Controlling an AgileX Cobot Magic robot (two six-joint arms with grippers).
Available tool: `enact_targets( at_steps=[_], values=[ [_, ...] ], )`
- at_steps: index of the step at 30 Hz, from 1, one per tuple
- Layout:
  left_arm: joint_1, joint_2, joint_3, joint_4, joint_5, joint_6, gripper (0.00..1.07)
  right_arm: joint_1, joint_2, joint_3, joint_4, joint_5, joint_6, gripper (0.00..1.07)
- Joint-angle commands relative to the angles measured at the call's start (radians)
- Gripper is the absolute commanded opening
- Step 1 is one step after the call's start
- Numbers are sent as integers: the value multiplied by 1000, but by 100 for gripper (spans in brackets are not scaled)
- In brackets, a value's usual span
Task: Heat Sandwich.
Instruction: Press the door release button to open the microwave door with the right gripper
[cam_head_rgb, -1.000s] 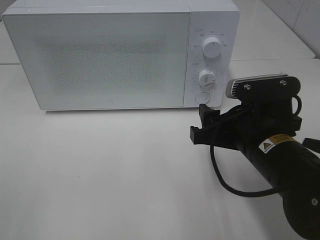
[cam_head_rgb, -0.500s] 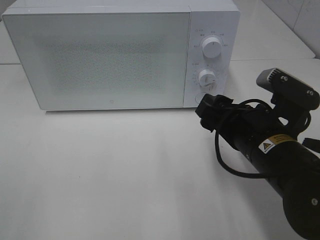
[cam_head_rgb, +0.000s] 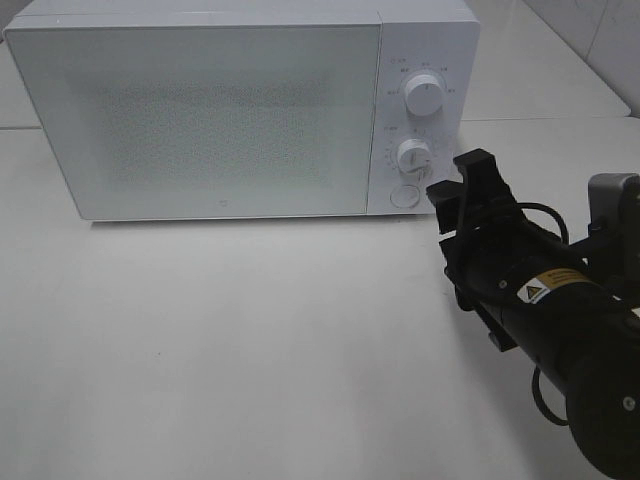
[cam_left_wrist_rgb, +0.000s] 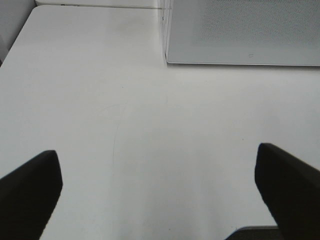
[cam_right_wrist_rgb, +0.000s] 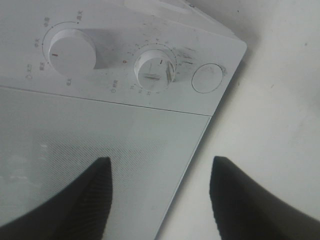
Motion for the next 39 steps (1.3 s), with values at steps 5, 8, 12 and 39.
enact_targets(
  at_steps=[5, 8, 12, 39],
  values=[
    [3, -18, 0, -4, -9, 0, 100, 4, -2, -8, -3, 21, 199, 27],
    [3, -18, 0, -4, -9, 0, 100, 4, -2, -8, 11, 25, 198, 18],
    [3, -18, 0, -4, -9, 0, 100, 4, -2, -8, 38, 25, 197, 6],
    [3, -17, 0, -4, -9, 0, 100, -79, 140, -106, -48, 84, 282, 0]
  ],
)
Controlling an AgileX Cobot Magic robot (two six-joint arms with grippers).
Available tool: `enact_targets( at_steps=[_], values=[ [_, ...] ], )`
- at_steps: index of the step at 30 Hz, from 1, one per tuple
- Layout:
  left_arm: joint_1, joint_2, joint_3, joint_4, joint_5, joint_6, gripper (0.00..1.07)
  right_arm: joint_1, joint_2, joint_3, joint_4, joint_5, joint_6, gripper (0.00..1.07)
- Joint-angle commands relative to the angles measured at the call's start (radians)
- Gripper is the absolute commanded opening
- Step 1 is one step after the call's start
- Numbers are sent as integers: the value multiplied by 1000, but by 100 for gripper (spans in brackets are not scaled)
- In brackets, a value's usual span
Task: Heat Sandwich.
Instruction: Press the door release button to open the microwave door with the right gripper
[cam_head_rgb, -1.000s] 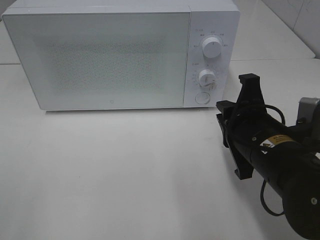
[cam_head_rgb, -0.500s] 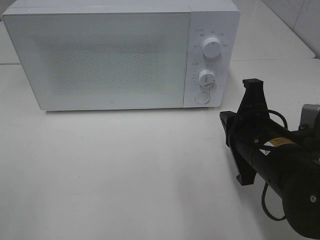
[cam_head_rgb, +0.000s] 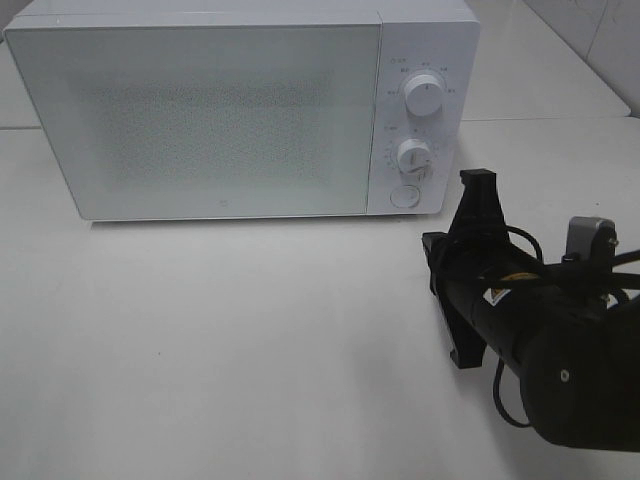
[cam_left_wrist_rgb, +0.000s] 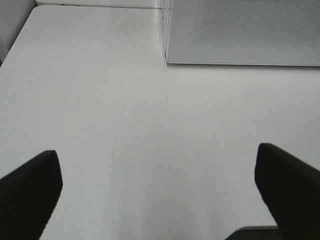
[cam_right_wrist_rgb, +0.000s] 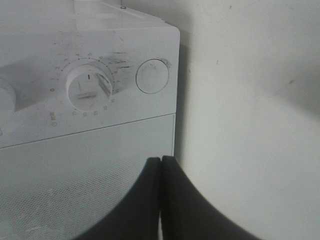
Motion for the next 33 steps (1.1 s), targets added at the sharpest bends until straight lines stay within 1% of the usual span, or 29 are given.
enact_targets(
  at_steps=[1, 4, 6, 8, 9, 13, 16, 18, 33],
  values=[
    [3, -17, 0, -4, -9, 0, 100, -52, 24, -52, -72, 24, 8, 0],
    [3, -14, 0, -4, -9, 0, 100, -90, 48, -87, -78, 50, -6, 0],
    [3, -11, 0, -3, -9, 0, 100, -96, 55, -98, -84, 51, -6, 0],
    [3, -8, 0, -3, -9, 0, 100, -121, 88, -131, -121, 56, -2, 0],
    [3, -8, 0, -3, -9, 0, 100, -121, 88, -131, -121, 56, -2, 0],
    [3, -8, 0, -3, -9, 0, 100, -155, 142, -195, -159, 79, 13, 0],
    [3, -8, 0, -3, -9, 0, 100, -167, 160, -217, -165, 89, 13, 0],
    [3, -8, 0, -3, -9, 0, 100, -193, 187, -252, -182, 118, 13, 0],
    [3, -8, 0, -3, -9, 0, 100, -255, 285, -363, -212, 135, 2, 0]
  ],
)
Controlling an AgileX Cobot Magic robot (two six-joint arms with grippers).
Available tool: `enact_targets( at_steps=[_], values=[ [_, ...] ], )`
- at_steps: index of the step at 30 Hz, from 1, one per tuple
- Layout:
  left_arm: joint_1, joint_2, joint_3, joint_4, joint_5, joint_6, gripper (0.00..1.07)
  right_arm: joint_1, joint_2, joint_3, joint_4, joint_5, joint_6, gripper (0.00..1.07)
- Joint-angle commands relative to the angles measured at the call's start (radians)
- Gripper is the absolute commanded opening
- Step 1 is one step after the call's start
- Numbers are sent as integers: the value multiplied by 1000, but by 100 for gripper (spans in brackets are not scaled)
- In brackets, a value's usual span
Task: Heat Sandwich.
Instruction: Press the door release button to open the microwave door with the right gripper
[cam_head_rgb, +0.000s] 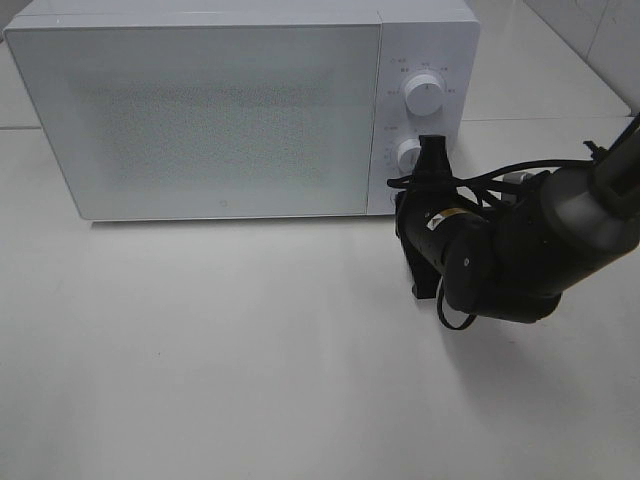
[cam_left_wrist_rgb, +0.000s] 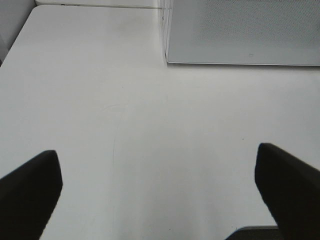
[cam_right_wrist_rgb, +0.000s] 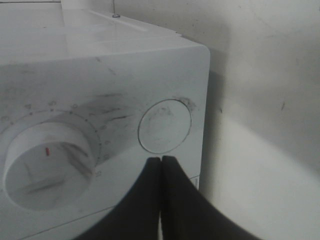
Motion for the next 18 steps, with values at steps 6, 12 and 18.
enact_targets(
  at_steps=[6, 12, 18],
  values=[
    [3, -8, 0, -3, -9, 0, 100, -32, 30, -42, -22, 22, -13, 0],
    [3, -8, 0, -3, -9, 0, 100, -43, 48, -68, -22, 35, -34, 0],
    [3, -8, 0, -3, -9, 0, 100, -54, 64, -80, -17, 22, -35, 0]
  ],
)
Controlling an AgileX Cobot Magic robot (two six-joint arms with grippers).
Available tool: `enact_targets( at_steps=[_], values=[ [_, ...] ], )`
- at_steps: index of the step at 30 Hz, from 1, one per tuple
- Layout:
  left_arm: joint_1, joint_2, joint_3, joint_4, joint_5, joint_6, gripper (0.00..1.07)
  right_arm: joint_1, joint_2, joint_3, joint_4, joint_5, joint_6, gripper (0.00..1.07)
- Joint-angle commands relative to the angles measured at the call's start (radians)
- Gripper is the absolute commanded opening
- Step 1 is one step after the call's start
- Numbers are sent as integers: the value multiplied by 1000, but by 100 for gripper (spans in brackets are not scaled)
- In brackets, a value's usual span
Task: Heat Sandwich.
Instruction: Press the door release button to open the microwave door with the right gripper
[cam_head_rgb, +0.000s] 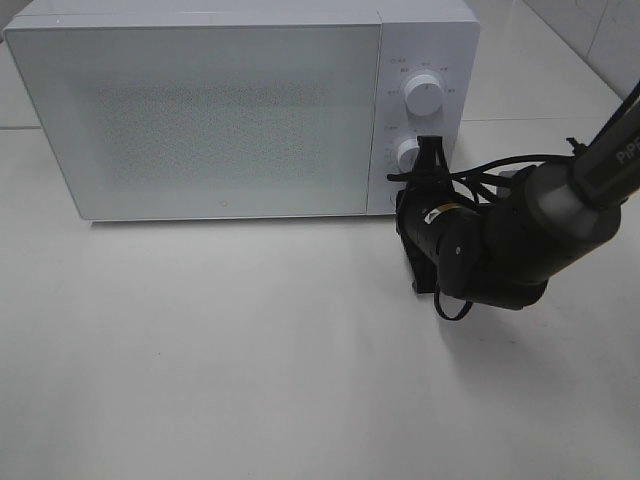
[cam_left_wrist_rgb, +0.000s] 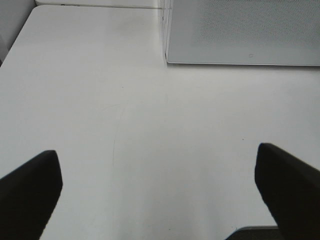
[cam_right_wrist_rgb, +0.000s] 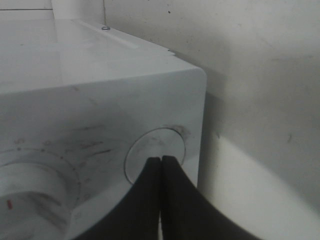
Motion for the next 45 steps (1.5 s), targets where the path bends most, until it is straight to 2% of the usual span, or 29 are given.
enact_targets(
  at_steps=[1, 12, 23, 30, 45],
  values=[
    [3, -8, 0, -3, -9, 0, 100, -10, 3, -11, -7, -12, -12, 0],
    [3, -8, 0, -3, -9, 0, 100, -12, 34, -66, -25, -21, -16, 0],
    [3, -8, 0, -3, -9, 0, 100, -12, 38, -77, 26, -157, -49, 0],
    [3, -8, 0, -3, -9, 0, 100, -48, 38, -87, 23, -197, -54, 0],
    [3, -8, 0, -3, -9, 0, 100, -92, 42, -211, 18, -245, -111, 0]
  ],
)
